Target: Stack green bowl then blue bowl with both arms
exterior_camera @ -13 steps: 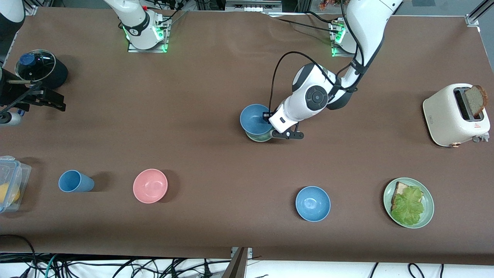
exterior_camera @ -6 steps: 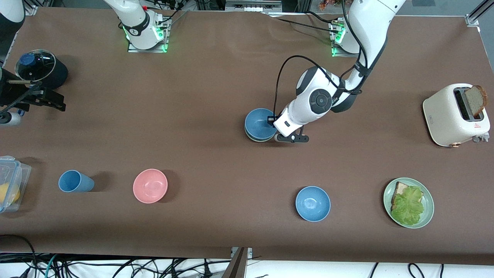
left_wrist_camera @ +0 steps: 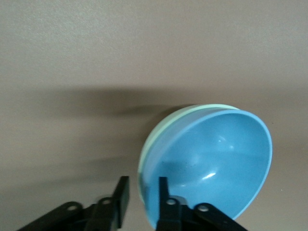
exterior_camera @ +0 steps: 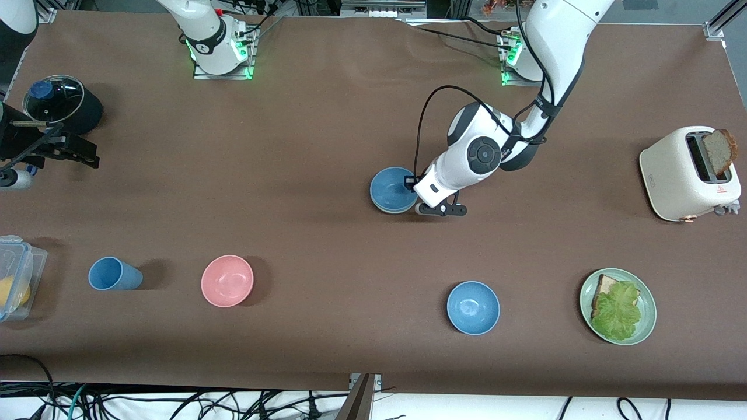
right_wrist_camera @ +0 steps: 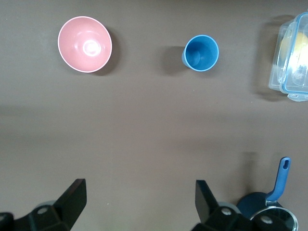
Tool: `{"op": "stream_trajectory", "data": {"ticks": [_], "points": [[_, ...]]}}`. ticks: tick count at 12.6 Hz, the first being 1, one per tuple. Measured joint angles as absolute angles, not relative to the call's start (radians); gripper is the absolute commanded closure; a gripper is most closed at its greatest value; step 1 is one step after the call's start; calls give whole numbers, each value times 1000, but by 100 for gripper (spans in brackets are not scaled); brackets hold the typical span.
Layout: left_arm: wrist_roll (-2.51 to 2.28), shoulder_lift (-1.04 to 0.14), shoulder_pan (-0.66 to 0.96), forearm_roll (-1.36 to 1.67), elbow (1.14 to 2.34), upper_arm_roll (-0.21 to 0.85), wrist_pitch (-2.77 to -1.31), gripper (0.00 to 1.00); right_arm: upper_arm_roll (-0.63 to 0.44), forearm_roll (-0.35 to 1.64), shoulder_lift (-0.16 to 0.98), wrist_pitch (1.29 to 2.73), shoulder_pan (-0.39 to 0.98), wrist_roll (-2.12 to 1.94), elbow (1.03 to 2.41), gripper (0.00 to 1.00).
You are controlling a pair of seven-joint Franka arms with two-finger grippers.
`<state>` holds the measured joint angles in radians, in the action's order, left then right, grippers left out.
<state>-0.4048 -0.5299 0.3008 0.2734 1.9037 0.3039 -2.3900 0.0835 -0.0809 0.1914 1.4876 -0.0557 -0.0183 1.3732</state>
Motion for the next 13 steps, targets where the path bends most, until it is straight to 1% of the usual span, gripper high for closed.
{"op": "stream_trajectory", "data": {"ticks": [3, 6, 8, 11, 12, 13], "points": [[-405, -525, 301, 273, 1894, 298, -2390, 0, 84, -81, 191, 1488, -56, -18, 1373, 0], [-406, -476, 293, 273, 1887, 281, -2390, 0, 84, -81, 191, 1488, -56, -18, 1373, 0], [-405, -394, 258, 273, 1889, 256, -2390, 0, 83, -81, 191, 1488, -56, -18, 1373, 0], [-398, -225, 145, 273, 1911, 223, -2369, 0, 83, -81, 192, 1488, -56, -18, 1373, 0], [-391, -174, 124, 270, 1930, 217, -2357, 0, 83, -81, 192, 1488, -56, -18, 1373, 0], [-370, -124, 118, 247, 1944, 202, -2309, 0, 83, -81, 192, 1488, -56, -18, 1373, 0]]}}
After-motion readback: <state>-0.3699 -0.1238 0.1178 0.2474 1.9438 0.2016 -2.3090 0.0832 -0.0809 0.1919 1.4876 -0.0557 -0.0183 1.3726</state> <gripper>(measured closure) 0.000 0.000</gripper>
